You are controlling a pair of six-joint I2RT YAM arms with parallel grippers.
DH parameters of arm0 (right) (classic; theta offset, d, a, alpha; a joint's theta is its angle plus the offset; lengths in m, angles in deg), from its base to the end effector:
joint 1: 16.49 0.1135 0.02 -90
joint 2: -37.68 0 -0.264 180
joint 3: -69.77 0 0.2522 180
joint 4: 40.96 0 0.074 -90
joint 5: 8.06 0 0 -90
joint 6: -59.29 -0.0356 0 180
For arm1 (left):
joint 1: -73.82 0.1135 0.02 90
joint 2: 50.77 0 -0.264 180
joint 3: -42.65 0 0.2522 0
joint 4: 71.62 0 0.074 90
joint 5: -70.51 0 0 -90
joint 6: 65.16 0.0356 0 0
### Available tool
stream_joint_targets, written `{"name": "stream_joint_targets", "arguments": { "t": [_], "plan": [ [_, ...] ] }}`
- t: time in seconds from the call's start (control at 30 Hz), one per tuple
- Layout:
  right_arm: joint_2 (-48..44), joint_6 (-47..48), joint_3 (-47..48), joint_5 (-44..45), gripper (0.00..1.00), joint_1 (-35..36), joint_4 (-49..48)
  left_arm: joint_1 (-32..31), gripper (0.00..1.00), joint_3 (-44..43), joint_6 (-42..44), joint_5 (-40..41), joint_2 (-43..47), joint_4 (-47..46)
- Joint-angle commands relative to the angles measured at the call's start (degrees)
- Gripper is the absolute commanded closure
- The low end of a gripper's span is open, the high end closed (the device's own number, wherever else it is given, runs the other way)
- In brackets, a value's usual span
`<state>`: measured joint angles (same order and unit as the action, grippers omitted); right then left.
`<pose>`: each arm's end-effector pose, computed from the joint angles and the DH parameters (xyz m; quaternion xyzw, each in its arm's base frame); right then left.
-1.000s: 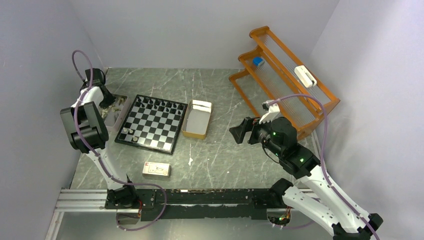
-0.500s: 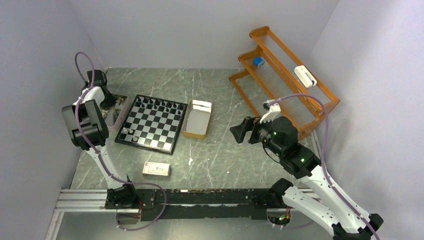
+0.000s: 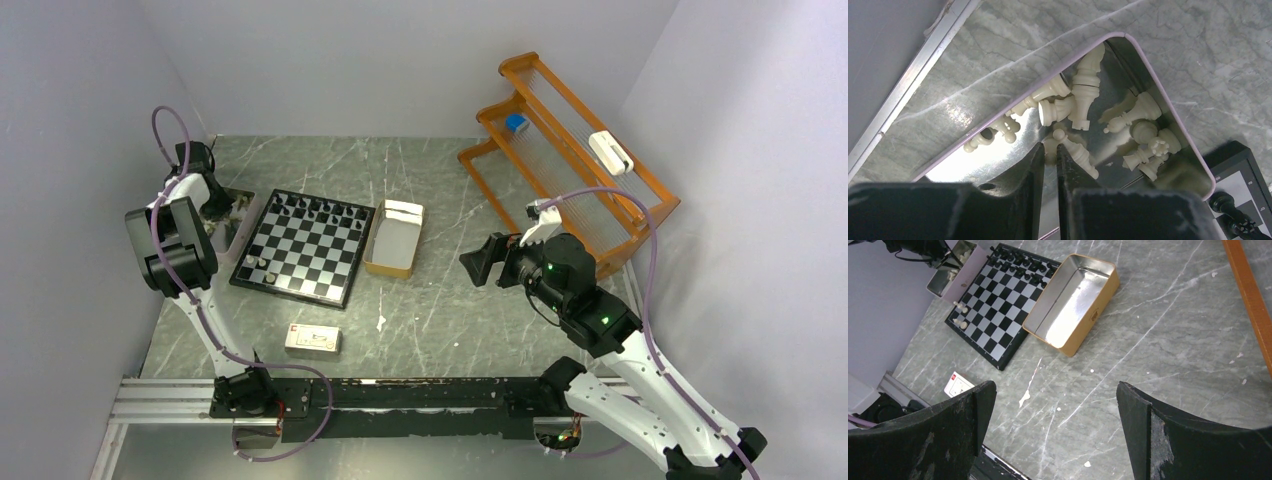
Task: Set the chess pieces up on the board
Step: Pick up the chess piece from the storage box, then place the chess piece on the chessboard.
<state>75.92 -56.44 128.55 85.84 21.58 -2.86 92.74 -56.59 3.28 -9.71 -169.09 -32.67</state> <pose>0.1221 0.0926 0.3323 -0.0667 0.8038 0.2888 0.5159 0.4155 0.1488 0.1709 -0.3534 0.8906 0.0756 0.2762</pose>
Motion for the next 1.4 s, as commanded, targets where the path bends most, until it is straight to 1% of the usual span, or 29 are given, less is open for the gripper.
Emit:
{"name": "stream_joint_targets", "arguments": {
  "t": [0.0,0.1,0.3,0.53,0.7,0.87,1.0,1.2,1.3,1.37],
  "plan": [
    [-0.73,-0.06,1.22,0.75,0.05,0.30,-0.32,0.59,0.83,-2.06,0.65,-0.57,-0.32,0.45],
    [-0.86,-0.06,1.05,0.80,0.05,0.34,-0.30,0.61,0.86,-1.97,0.60,-0.93,0.33,0.63],
    [-1.03,-0.37,0.69,0.72,0.05,0.34,-0.47,0.64,0.87,-2.86,0.07,-0.73,1.91,2.35],
    [-1.52,-0.68,1.21,0.59,0.05,0.36,0.07,0.59,0.88,-3.30,-1.68,-0.86,5.98,4.75],
    [-1.77,-0.40,1.58,0.75,0.05,0.34,0.30,0.54,0.89,-2.63,-2.29,-4.22,8.74,6.77],
    [-2.48,-0.26,1.55,1.22,0.05,0.34,0.75,0.51,0.89,-1.51,-2.31,-5.82,11.18,9.91],
    [-3.27,-0.12,1.41,1.27,0.05,0.34,0.75,0.30,0.90,1.41,-1.95,-9.08,14.92,10.75],
    [-3.25,0.34,2.18,1.33,0.05,0.34,1.83,-1.07,0.90,6.15,-0.52,-10.12,20.00,11.78],
    [-3.75,0.10,1.89,1.08,0.05,0.37,1.77,-2.62,0.90,8.72,-0.73,-10.74,22.66,11.82],
    [-3.96,-0.03,1.67,1.08,0.05,0.37,1.75,-4.74,0.90,10.14,-0.88,-10.62,24.06,12.60]
  ]
}}
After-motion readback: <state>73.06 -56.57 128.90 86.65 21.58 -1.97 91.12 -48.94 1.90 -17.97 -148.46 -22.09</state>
